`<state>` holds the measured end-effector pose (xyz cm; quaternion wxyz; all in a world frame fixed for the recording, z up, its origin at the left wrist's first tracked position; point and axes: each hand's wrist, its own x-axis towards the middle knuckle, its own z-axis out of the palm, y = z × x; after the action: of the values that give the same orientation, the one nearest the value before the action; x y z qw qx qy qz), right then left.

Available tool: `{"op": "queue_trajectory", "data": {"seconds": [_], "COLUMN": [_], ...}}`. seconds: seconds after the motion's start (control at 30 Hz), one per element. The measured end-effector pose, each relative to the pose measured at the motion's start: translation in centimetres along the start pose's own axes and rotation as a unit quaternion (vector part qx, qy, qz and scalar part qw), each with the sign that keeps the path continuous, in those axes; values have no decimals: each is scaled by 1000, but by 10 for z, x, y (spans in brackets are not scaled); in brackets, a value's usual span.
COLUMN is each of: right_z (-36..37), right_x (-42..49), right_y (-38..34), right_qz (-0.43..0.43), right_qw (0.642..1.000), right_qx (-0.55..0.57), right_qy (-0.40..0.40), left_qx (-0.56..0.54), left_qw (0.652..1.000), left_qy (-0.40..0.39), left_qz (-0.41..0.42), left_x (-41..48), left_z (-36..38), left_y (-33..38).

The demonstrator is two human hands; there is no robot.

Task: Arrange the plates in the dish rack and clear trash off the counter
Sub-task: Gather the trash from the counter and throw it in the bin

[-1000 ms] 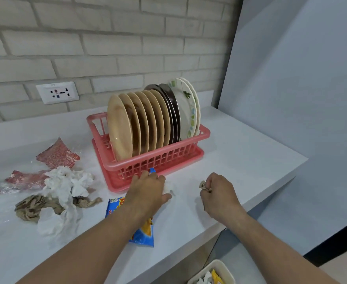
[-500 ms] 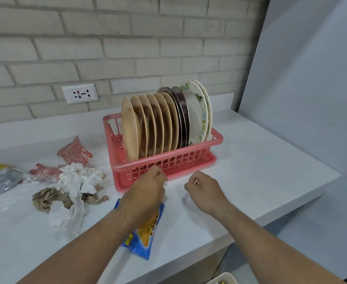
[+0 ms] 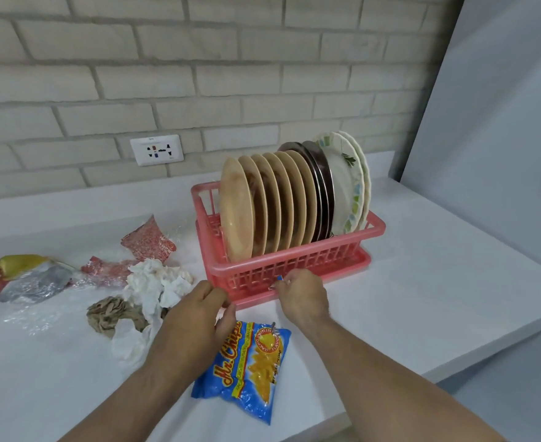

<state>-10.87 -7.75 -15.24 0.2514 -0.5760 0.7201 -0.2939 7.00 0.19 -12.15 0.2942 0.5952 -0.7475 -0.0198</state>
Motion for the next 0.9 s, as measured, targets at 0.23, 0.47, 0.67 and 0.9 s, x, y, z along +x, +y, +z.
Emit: {"op": "queue_trajectory", "data": {"seconds": [0.23, 0.47, 0.67, 0.9], "right_z": [-34, -73, -96, -144], "right_x": [-27, -54, -79, -99], "right_y": [-2, 14, 39, 105], "right_qz": [-10, 34, 2, 23], "right_qw": [991, 985, 990, 992], "right_qx": [126, 148, 134, 126], "right_qy": [45, 79, 43, 11], "left_qx": [-36, -68, -85, -66], "left_qw": [999, 996, 993, 993], "left_qy": [16, -13, -37, 7], "left_qz": [0, 50, 72, 97], "left_x": [3, 5, -8, -27], "left_z": [-5, 9, 26, 59], "left_y": [-10, 9, 38, 107]}}
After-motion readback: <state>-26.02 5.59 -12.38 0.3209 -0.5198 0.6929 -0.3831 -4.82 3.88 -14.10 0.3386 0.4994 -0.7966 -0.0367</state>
